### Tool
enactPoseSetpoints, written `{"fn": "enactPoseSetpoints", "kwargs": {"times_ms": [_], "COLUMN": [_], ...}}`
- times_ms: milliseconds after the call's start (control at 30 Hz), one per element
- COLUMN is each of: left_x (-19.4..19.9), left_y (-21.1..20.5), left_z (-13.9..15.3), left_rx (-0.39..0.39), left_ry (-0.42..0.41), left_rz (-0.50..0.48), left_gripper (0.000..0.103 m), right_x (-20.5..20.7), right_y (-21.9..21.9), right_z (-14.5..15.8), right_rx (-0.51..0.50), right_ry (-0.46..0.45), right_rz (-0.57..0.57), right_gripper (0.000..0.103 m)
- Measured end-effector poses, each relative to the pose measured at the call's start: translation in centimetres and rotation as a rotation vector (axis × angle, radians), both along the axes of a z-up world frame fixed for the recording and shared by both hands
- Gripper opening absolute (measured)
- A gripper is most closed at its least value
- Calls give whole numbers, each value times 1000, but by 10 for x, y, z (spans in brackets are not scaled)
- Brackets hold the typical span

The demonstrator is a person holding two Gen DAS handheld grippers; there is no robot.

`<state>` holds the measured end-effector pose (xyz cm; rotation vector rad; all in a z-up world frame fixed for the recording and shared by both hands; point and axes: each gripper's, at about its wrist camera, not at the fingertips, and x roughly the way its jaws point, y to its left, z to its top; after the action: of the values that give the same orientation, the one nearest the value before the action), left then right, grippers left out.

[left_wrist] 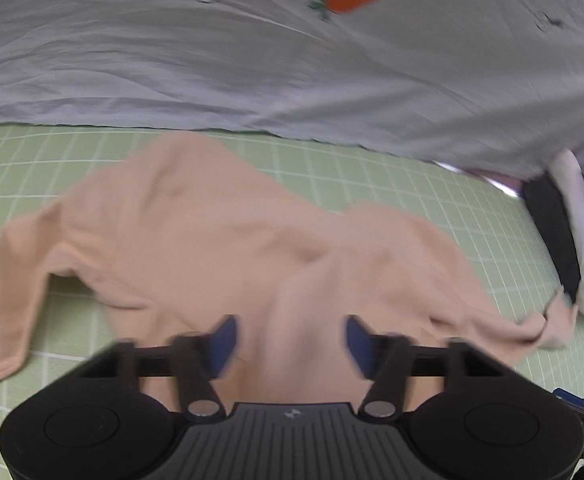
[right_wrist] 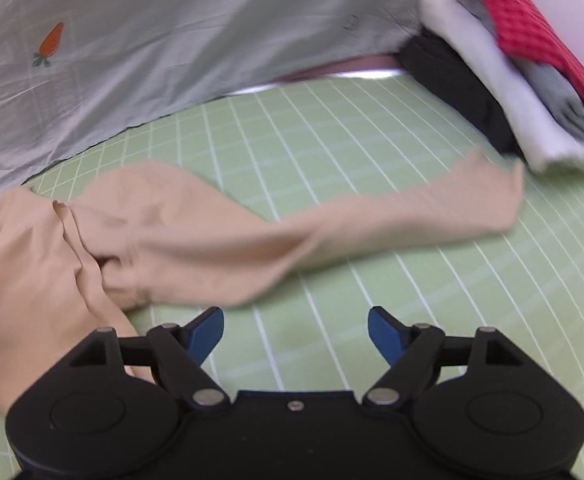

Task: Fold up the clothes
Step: 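Shake out the beige top and lay it flat, opening both grippers, then grasp the beige top's hem with both grippers and pull it straight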

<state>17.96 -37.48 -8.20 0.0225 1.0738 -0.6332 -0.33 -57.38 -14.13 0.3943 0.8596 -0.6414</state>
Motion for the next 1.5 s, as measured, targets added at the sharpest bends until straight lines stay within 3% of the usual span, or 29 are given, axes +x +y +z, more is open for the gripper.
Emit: {"fn": "enactPoseSetpoints", "kwargs": {"times_ms": [33,133,300,367,500,567,633,767,967,1167,1300,1333,1367,1433,1467,1500], "left_x": [-3,-13,-45,-59,-81,-88,-92,-84,-52,-23,-12,-12,-14,-19,-23,-28], "left_y": [2,26,87,117,170,191,206,203,166,122,110,109,108,111,116,121], "left_z": [0,8,34,34,9,2,4,16,20,1,-17,-20,-21,-20,-17,-12], "left_rx": [-8,-80,-87,-55,63,84,56,33,42,117,143,153,158,161,143,121], "left_ry": [12,34,-27,-25,59,89,99,43,-2,-3,45,45,41,30,24,18], "left_rz": [15,71,113,131,223,277,324,341,284,172,157,152,146,143,148,154], "left_gripper": [6,5,5,6,6,6,14,40,65,66,63,54,36,18,12,9], "right_x": [-7,-21,-38,-43,-54,-57,-58,-51,-37,-24,-24,-26,-28,-34,-37,-40], "right_y": [1,5,16,22,38,46,52,54,53,52,41,38,36,37,38,40], "right_z": [1,5,14,15,11,6,4,1,-4,-8,-20,-22,-24,-25,-24,-22], "right_rx": [3,-3,-11,-3,11,25,41,37,12,-13,62,83,104,141,166,178], "right_ry": [-5,-25,-58,-63,-52,-39,-35,-19,15,50,73,64,53,14,-15,-36], "right_rz": [-10,-20,-10,1,38,54,70,89,112,135,66,50,35,29,44,54], "right_gripper": [80,80,80,80,80,80,80,80,81,82,83,83,82,64,36,19]}}
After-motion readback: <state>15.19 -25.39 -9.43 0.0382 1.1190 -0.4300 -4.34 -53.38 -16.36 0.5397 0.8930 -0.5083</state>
